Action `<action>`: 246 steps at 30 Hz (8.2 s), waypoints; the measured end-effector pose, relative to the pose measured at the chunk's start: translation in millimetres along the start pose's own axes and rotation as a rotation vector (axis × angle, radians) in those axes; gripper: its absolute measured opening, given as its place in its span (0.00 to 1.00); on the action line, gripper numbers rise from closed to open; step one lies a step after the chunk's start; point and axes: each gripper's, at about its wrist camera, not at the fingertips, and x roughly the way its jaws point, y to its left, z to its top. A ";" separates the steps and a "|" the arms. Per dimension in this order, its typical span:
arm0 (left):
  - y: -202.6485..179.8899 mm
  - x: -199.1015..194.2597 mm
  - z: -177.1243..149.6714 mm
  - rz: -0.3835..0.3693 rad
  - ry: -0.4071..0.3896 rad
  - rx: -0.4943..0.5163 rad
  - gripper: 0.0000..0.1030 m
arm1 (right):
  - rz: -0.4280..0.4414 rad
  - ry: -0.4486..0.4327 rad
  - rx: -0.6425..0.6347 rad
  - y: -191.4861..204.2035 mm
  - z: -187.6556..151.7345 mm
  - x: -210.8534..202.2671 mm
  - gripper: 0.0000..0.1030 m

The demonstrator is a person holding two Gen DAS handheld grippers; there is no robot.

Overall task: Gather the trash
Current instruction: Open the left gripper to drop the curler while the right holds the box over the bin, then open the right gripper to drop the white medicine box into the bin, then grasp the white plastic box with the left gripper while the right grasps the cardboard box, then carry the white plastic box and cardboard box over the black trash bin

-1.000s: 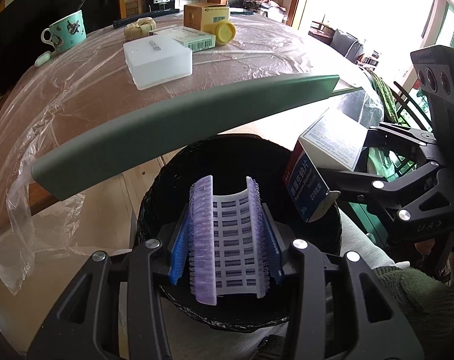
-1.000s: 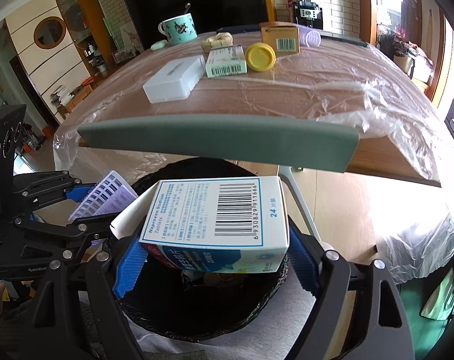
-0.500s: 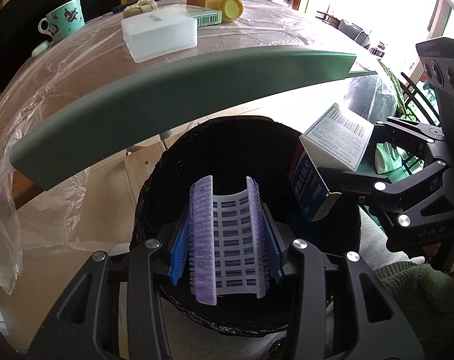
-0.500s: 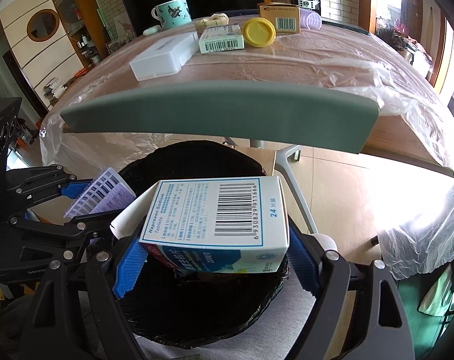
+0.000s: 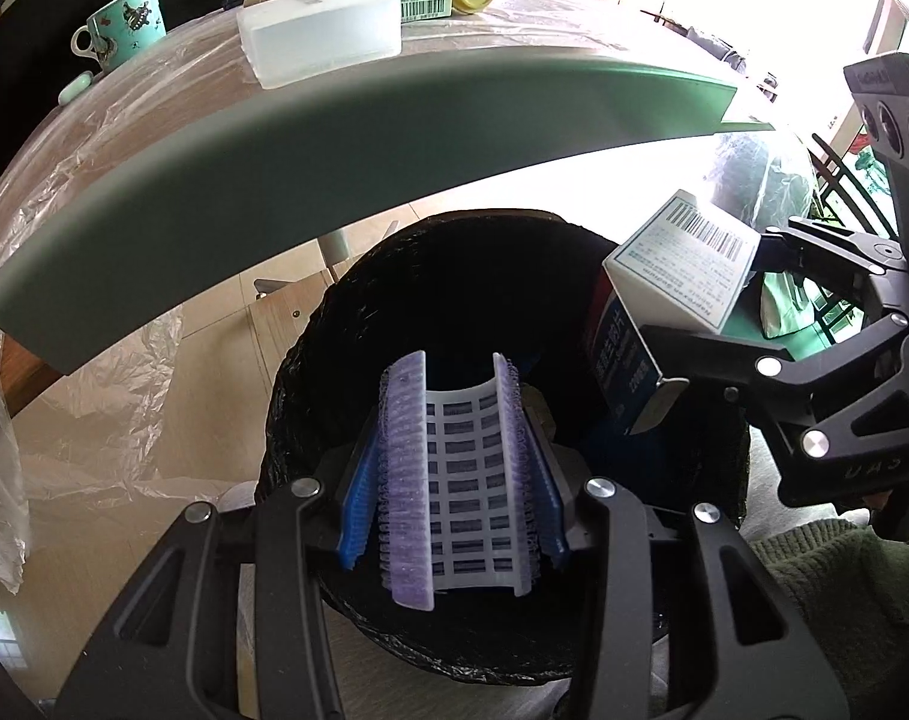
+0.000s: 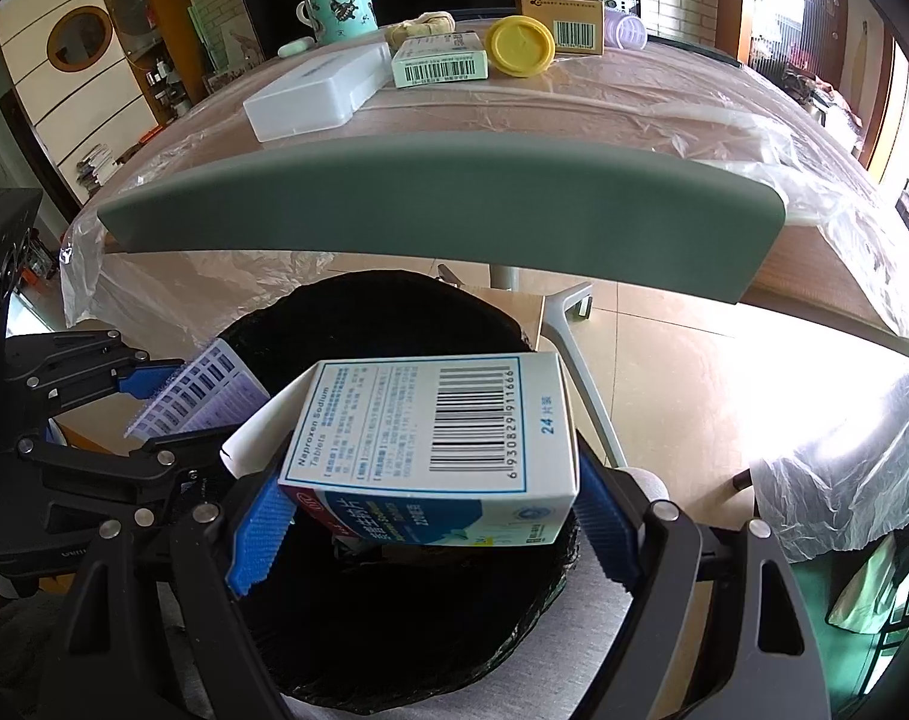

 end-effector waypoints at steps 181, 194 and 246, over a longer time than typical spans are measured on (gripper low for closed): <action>71.0 -22.9 125.6 0.119 -0.221 -0.233 0.55 | -0.043 -0.196 0.000 -59.5 187.6 -13.4 0.56; 65.1 -38.7 113.0 0.104 -0.248 -0.223 0.55 | 0.005 -0.203 -0.034 -41.0 144.0 -37.5 0.56; 6.0 -75.2 12.4 0.066 -0.198 -0.042 0.55 | 0.079 -0.082 -0.141 1.4 17.4 -62.8 0.56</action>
